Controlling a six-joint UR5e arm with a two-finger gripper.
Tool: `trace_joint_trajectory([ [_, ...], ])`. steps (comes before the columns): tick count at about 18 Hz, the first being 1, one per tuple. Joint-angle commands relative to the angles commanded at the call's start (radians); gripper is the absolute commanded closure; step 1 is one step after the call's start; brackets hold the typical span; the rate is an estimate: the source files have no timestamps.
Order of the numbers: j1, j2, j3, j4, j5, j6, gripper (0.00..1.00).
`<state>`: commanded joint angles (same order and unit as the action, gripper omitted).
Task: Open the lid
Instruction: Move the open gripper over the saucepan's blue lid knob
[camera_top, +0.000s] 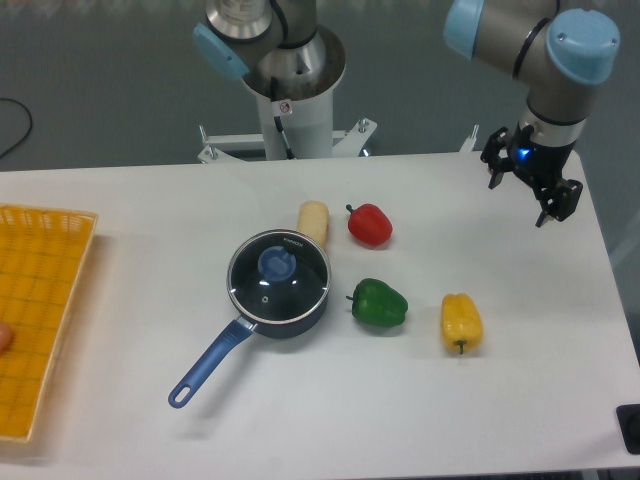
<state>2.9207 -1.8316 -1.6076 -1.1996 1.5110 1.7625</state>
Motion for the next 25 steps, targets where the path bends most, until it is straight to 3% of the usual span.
trace_joint_trajectory([
  [8,-0.031,-0.005,-0.017,0.008,0.000,-0.032,0.00],
  [12,-0.038,-0.006,-0.054,0.074,0.000,-0.101,0.00],
  [17,-0.141,-0.002,-0.054,0.068,0.011,-0.334,0.00],
  [20,-0.207,0.003,-0.052,0.055,0.011,-0.371,0.00],
  [25,-0.328,0.003,-0.046,0.054,0.009,-0.679,0.00],
])
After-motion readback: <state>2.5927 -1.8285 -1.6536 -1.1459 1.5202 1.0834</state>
